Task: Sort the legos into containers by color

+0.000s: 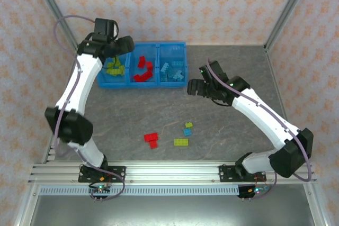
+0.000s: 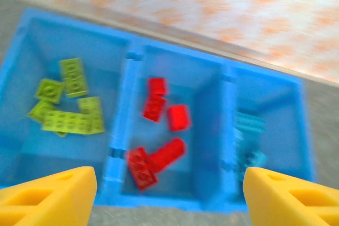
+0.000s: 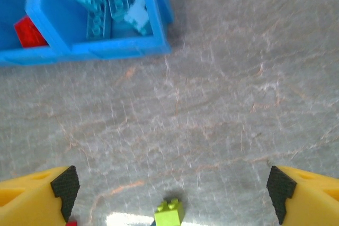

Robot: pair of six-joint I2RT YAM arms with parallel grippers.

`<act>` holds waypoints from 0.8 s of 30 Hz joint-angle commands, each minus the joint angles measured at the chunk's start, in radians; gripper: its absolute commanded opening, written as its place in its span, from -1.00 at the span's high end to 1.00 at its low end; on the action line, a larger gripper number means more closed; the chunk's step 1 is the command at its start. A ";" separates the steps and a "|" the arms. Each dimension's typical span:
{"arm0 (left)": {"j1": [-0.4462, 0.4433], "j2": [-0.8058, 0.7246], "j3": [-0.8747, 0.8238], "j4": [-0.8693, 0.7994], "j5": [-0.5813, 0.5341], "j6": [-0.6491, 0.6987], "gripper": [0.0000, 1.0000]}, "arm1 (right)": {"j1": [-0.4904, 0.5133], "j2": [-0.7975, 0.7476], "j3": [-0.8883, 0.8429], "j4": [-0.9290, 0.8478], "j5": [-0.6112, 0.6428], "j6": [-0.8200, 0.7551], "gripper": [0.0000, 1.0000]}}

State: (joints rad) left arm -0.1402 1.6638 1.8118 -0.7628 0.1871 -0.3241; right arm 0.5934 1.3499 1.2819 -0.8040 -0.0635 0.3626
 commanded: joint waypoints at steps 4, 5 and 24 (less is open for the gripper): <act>-0.166 -0.258 -0.299 0.086 0.113 0.312 -0.52 | 0.089 -0.001 -0.136 -0.113 -0.099 0.057 -0.79; -0.183 -0.303 -0.358 0.104 0.151 0.349 -0.53 | 0.118 -0.004 -0.165 -0.112 -0.108 0.086 -0.78; -0.250 -0.533 -0.904 0.268 0.409 0.809 -1.00 | 0.267 0.354 -0.221 0.045 -0.150 0.147 -0.13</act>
State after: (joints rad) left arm -0.3885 1.1389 0.9333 -0.5793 0.5632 0.4515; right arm 0.8551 1.6772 1.0451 -0.7815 -0.2188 0.5079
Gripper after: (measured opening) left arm 0.998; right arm 0.572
